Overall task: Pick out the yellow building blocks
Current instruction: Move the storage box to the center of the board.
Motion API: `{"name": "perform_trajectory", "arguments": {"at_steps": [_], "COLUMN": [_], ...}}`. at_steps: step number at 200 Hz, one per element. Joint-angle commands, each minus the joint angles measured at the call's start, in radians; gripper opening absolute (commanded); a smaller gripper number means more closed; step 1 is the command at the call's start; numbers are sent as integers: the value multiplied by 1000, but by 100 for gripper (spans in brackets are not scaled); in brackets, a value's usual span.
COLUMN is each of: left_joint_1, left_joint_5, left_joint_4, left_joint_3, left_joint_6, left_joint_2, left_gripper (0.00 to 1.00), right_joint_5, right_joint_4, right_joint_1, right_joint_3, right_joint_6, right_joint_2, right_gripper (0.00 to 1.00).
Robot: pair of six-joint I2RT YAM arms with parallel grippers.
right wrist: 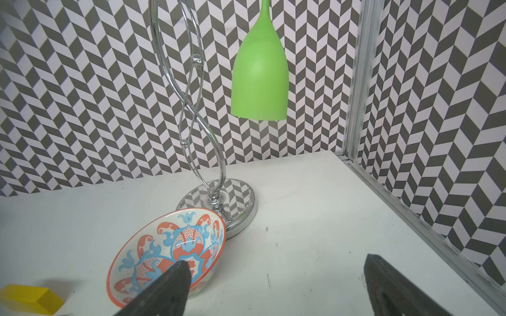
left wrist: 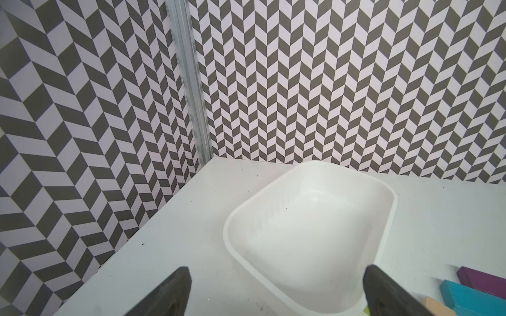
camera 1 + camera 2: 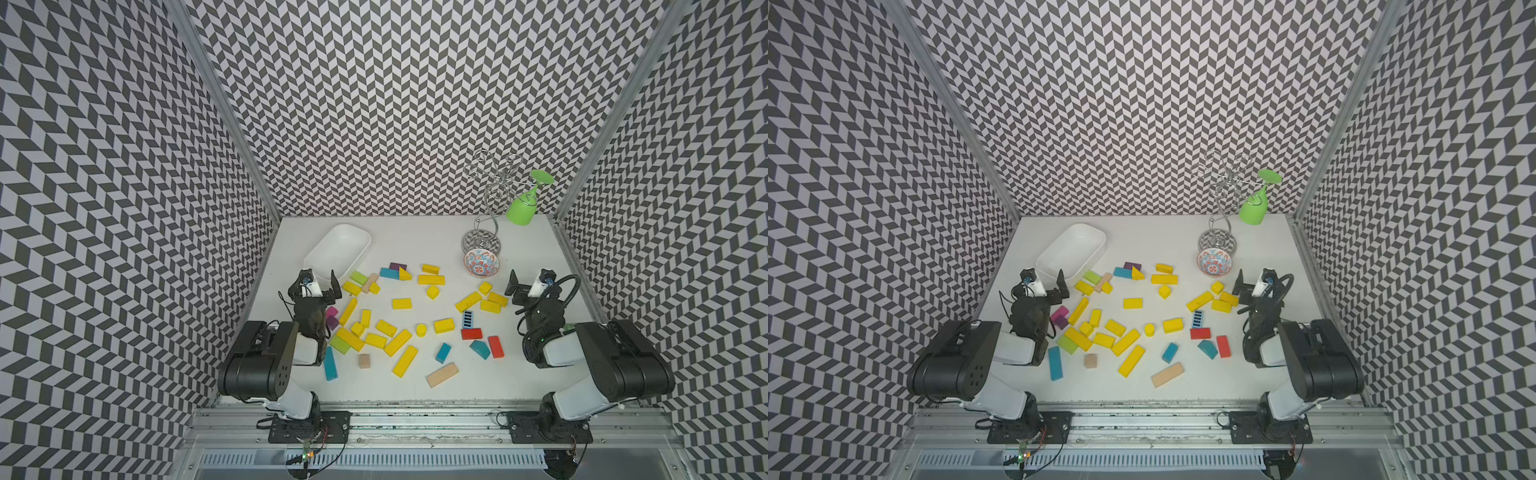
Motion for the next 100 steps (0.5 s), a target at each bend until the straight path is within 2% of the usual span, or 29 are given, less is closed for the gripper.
{"name": "perform_trajectory", "arguments": {"at_steps": [1,63,100], "left_joint_1": [5,5,6], "left_joint_5": [14,14,16], "left_joint_4": [8,8,11], "left_joint_3": [-2,-3,-5], "left_joint_6": [-2,-3,-2], "left_joint_2": [-8,-7,-9], "left_gripper": [100,100,100], "right_joint_5": [7,2,0], "right_joint_4": [63,52,-63], "right_joint_1": [5,3,-5], "right_joint_3": [12,14,40], "right_joint_6": [-13,-8,1], "right_joint_2": [12,13,-28], "right_gripper": [100,100,100]}}
